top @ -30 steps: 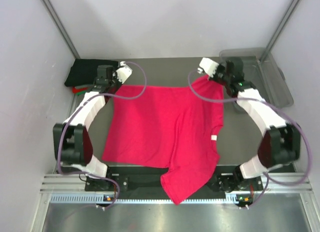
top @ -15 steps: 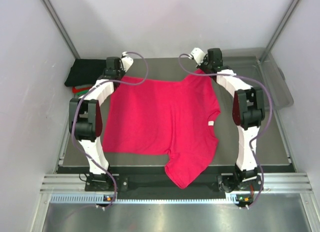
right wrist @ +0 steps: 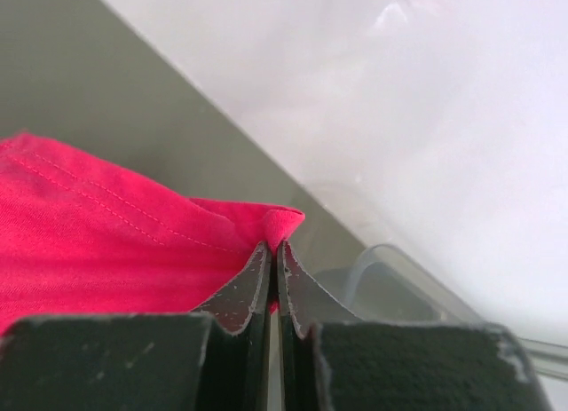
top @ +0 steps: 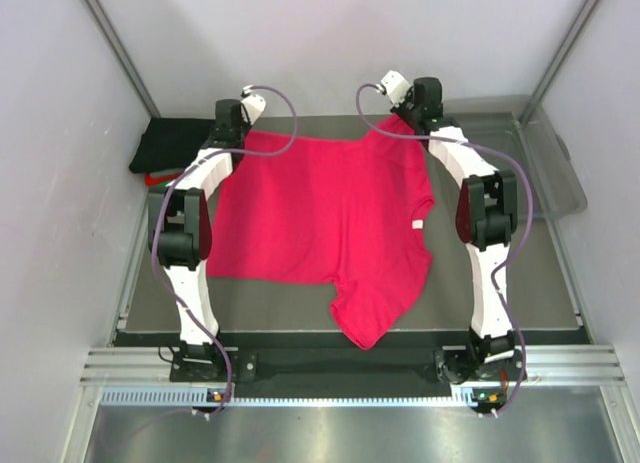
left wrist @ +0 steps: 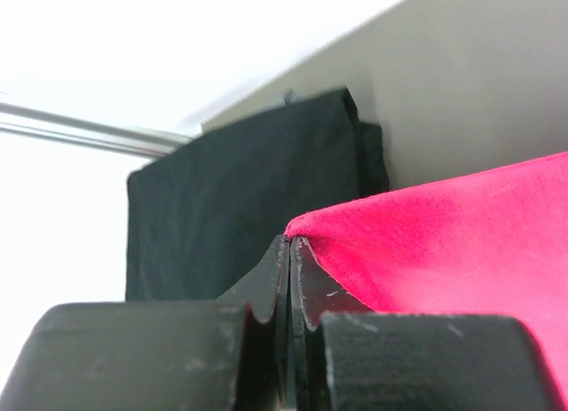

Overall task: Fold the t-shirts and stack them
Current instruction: Fold the tshirt

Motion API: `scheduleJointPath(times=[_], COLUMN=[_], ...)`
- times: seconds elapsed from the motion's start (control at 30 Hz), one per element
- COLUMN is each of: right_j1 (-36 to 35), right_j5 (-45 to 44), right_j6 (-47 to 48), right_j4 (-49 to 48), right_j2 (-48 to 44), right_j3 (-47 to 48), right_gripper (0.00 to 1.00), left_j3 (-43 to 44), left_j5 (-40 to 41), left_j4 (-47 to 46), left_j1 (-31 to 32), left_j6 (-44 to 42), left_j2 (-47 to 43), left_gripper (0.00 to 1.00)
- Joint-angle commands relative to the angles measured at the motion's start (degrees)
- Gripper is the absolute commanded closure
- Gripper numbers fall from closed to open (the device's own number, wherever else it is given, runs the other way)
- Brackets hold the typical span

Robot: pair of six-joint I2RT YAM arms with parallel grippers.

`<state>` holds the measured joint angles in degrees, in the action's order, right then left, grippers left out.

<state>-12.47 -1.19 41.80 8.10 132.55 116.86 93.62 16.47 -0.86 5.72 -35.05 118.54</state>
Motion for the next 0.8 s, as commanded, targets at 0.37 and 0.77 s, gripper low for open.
scheduleJointPath(times=[0.37,0.77], right_j1=[0.7,0.8], right_j5=[0.0,3.5], right_j6=[-0.4,-3.4], right_j4=[-6.9,-7.2], right_j2=[-14.8,-27.8], right_j3=[-20.7,-35.8], right_gripper=[1.0,1.0], left_j3=[-5.6,-11.8], left_j5=[-2.1,-2.1], left_j4=[-4.2,-7.4], left_j1=[-0.4,-0.4], left_j6=[2.5,2.3], left_j2=[-5.2,-8.9], left_gripper=[1.0,1.0])
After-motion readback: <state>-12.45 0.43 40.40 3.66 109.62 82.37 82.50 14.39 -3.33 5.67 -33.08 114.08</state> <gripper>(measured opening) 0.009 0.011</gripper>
